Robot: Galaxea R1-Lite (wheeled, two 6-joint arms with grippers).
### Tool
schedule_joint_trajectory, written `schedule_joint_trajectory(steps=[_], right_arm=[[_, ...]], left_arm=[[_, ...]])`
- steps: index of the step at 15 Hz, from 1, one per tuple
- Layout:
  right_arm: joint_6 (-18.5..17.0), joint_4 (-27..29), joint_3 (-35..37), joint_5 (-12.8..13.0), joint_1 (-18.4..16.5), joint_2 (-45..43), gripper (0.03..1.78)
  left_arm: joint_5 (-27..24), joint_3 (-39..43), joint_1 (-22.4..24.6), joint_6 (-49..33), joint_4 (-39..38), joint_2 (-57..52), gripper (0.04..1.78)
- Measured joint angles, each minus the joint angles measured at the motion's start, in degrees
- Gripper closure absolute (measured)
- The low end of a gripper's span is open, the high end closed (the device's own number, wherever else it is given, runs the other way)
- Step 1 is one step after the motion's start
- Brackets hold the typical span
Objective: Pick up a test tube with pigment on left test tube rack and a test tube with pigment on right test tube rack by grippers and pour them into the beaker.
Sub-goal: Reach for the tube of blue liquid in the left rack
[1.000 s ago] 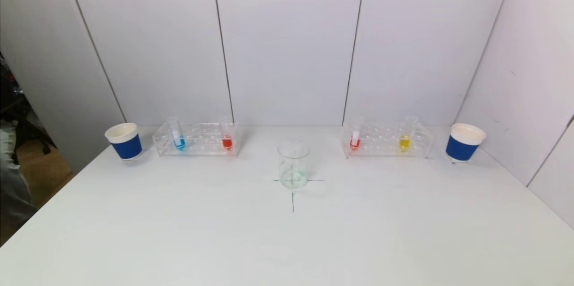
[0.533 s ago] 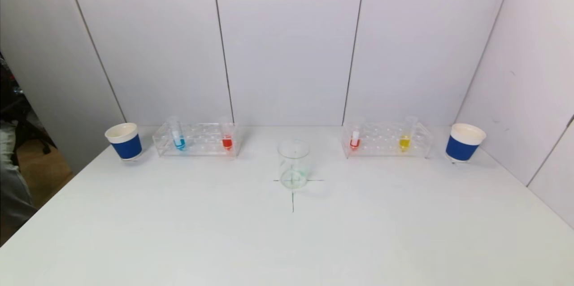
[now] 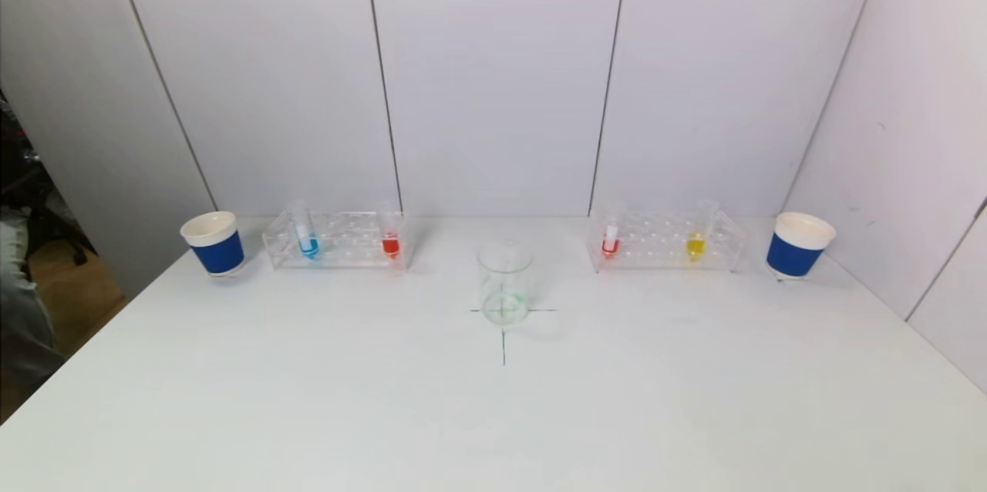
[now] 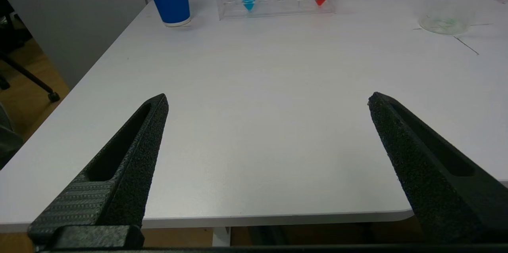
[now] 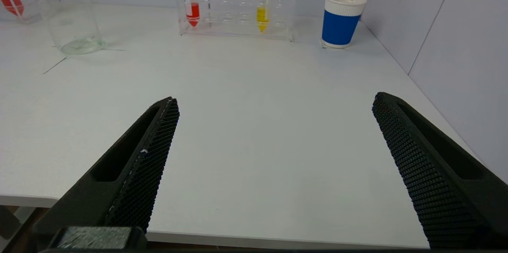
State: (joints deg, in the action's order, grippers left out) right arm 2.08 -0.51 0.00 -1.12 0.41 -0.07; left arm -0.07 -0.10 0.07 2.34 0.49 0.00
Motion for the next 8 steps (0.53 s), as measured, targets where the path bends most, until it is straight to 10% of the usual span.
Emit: schedule_joint_trajectory(steps=[8], right_arm=[[0.0,0.0,0.0,0.0,0.0,0.0,0.04]], left_arm=[[-2.9,-6.6,0.0,2.1,1.1,0.1,0.06]])
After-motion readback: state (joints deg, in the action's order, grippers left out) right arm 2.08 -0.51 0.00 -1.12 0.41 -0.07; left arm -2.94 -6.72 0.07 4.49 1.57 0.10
